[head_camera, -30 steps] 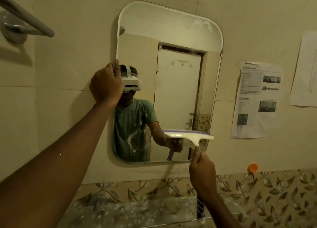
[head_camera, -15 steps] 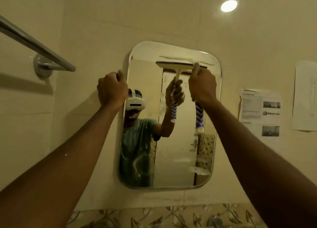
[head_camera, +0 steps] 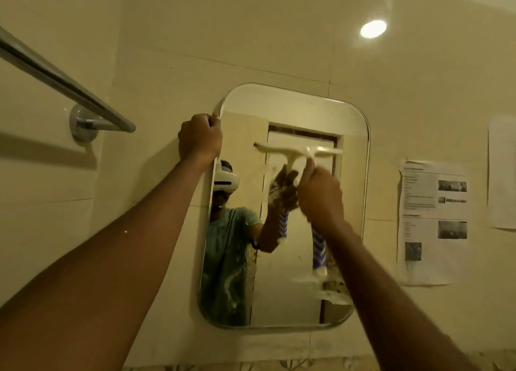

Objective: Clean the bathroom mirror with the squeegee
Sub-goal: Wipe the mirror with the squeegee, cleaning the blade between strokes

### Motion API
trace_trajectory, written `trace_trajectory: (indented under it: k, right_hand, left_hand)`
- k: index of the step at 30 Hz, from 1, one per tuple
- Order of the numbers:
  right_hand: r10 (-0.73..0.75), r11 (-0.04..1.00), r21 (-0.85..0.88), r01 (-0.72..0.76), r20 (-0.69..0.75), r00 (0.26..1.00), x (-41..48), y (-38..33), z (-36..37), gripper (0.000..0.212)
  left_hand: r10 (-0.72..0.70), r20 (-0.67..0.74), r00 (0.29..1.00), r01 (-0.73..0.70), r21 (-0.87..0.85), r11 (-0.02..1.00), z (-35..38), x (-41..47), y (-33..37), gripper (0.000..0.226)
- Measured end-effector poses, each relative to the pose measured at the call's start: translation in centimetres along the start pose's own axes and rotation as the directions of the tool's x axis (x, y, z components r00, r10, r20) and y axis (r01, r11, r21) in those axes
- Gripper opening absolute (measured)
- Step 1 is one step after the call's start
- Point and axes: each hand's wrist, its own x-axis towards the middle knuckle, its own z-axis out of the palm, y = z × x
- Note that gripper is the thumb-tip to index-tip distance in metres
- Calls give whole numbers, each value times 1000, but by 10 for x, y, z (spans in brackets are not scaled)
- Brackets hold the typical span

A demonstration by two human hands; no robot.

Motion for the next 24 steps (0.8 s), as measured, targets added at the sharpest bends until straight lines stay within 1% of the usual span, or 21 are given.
trace_trajectory:
  k: [3, 5, 7, 10, 12, 14, 16, 18, 21, 24]
  right_hand:
    - [74, 997, -37, -74, 0, 997, -53, 19, 9, 46]
    - [97, 993, -73, -96, 9, 995, -62, 22, 7, 47]
    - [78, 994, -78, -77, 11, 997, -47, 14, -1, 49]
    - [2, 999, -34, -4, -71, 997, 4, -12, -13, 50]
    - [-38, 999, -38, 34, -118, 992, 43, -33, -20, 51]
    - [-38, 999, -17, 36, -139, 990, 72, -46, -23, 52]
    - [-20, 1000, -19, 18, -136, 991, 79, -47, -20, 52]
    - [-14, 1000, -22, 12, -109, 994, 61, -39, -12, 49]
    - [-1, 1000, 2, 2, -55, 998, 1, -9, 5, 42]
    - [92, 995, -48, -93, -14, 996, -68, 19, 17, 43]
  left_hand:
    - [13, -6, 1000, -13, -3, 1000, 0, -2, -2, 38]
    - [28, 5, 1000, -28, -18, 999, 0, 0, -4, 39]
    - [43, 17, 999, -42, -19, 999, 0, 1, -6, 41]
    - [57, 21, 998, -57, 1, 998, 0, 2, -9, 44]
    - [64, 27, 998, -64, 13, 998, -1, 3, -10, 44]
    - [69, 24, 997, -69, 15, 997, 0, 3, -12, 44]
    - [70, 19, 997, -70, 12, 997, 1, 2, -13, 46]
    - [67, 23, 997, -67, -4, 998, 1, 0, -13, 46]
    - [76, 33, 997, -76, -15, 997, 0, -1, -15, 47]
    - [84, 30, 996, -83, -17, 996, 0, -2, -14, 47]
